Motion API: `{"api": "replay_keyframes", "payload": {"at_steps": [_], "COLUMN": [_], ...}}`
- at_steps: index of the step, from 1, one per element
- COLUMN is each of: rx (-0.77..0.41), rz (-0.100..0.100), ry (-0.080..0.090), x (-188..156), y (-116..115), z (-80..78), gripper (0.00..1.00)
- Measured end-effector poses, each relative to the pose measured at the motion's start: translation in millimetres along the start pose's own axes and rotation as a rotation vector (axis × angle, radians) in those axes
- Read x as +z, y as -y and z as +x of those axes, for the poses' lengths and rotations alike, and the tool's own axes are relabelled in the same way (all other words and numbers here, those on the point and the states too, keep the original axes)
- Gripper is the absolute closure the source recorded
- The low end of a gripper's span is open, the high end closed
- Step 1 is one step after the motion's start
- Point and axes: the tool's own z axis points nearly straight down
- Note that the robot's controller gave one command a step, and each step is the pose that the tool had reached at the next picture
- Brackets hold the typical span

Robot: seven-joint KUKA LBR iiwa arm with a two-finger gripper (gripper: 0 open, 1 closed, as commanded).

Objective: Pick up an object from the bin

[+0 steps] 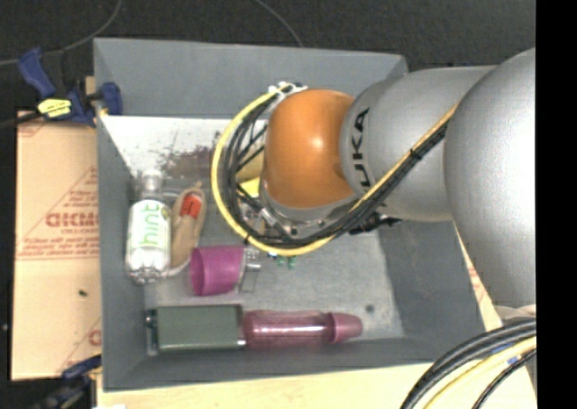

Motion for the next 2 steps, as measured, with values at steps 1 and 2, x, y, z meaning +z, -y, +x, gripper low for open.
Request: {"api": "replay_keyframes", "payload": {"at_steps": [1, 2], "rx": [0.125, 0.062], "rz": [0.003, -0.002], "ry": [-0.012, 0.002], "x": [52, 78], "y": [-4, -7], "z": [8.3, 10.4], "gripper": [0.0, 0.0]}}
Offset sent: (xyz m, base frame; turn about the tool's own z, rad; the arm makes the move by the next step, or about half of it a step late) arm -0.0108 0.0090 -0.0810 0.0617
